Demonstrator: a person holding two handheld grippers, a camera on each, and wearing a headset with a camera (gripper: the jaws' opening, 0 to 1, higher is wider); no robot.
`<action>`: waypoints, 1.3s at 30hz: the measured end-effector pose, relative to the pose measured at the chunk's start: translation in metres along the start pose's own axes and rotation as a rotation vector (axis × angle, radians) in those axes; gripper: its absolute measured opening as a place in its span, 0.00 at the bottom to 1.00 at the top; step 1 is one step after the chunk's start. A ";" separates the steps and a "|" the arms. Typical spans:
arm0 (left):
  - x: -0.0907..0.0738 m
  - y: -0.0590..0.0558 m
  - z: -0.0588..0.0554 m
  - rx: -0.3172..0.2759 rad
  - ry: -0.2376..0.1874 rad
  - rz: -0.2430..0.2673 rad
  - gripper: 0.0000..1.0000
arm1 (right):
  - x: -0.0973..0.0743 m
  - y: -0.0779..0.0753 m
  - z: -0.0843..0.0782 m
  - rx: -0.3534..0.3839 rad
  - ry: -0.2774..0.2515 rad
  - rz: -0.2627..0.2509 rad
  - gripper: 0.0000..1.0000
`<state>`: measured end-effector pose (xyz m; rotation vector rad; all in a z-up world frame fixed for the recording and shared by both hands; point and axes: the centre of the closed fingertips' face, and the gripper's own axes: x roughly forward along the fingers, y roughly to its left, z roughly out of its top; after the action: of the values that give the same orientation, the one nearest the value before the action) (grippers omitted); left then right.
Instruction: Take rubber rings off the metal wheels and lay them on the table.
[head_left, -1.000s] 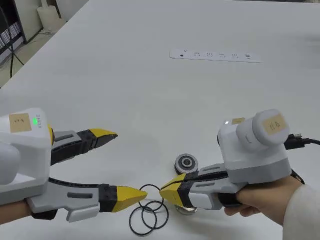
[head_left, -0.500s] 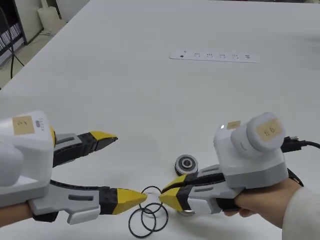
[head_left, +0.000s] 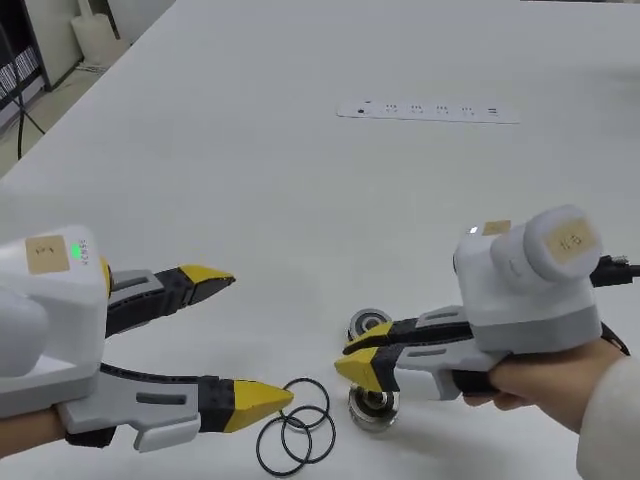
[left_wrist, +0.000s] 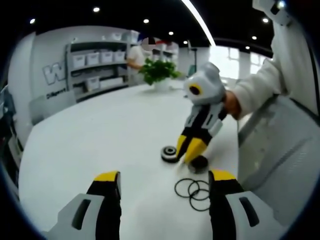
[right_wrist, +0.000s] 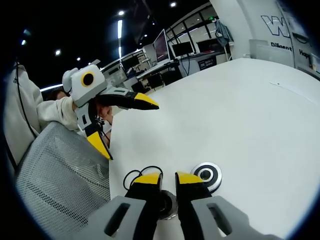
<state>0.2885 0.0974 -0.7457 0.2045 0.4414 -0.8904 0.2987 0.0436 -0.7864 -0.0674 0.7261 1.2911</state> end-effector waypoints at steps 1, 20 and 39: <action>0.000 0.000 0.000 0.000 -0.001 -0.002 0.72 | -0.001 -0.003 0.001 -0.003 -0.006 -0.006 0.09; 0.018 0.006 0.012 0.047 -0.011 -0.053 0.67 | -0.022 -0.034 0.001 0.010 -0.062 -0.090 0.22; 0.052 0.001 0.029 0.108 -0.028 -0.157 0.55 | -0.018 -0.040 -0.016 -0.066 -0.003 -0.110 0.20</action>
<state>0.3263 0.0509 -0.7434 0.2584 0.3872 -1.0712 0.3256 0.0091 -0.8029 -0.1569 0.6677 1.2102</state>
